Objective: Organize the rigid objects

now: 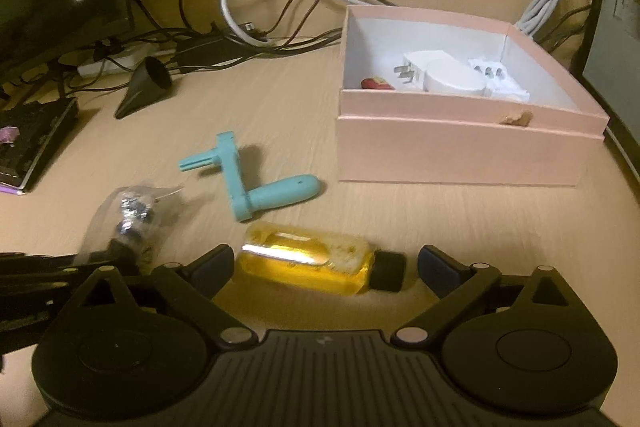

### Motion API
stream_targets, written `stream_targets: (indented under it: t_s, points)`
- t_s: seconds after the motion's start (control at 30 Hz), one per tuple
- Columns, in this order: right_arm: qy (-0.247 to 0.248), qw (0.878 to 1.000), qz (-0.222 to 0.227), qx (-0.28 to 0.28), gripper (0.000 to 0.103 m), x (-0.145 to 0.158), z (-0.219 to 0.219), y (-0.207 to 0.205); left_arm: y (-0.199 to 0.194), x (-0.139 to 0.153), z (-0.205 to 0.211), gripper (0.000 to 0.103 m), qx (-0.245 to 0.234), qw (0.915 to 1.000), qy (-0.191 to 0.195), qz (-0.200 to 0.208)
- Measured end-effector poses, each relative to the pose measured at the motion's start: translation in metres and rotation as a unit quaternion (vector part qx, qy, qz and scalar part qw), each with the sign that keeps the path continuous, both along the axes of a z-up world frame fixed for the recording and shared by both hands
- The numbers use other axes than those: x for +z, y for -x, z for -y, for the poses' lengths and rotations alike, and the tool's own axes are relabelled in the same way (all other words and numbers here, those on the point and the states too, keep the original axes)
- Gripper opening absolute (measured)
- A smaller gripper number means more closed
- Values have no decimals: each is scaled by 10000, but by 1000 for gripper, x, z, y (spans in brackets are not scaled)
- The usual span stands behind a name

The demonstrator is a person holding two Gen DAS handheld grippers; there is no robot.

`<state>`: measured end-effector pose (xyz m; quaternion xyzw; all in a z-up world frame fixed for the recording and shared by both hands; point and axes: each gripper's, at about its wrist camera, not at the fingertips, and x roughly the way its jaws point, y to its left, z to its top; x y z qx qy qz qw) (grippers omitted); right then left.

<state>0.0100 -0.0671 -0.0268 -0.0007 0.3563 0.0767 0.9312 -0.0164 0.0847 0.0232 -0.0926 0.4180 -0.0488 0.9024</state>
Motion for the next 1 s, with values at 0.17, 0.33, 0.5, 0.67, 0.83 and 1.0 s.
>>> stream_targets:
  t_s: [0.17,0.33,0.5,0.67,0.83,1.0]
  points:
    - [276,9994,99,209,81,3,4,-2,-11,2,6,25,-68,9997,-211,-79]
    - [248,9991,-14,329,81,4,17,3,-30,4,10,24,-88,9991,-365,-189]
    - [364,9984,47,431,81,9,30,15,-32,1,16,23,-372,9973,-627,-15]
    - [666,9948,384,663,81,21,43,36,-20,7,20,23,-885,9944,-579,-48]
    - [792,9935,459,670,81,28,62,54,1,27,32,23,-1423,9896,-157,-106]
    - [853,9943,380,507,81,34,83,69,8,55,57,23,-2135,9765,278,-98]
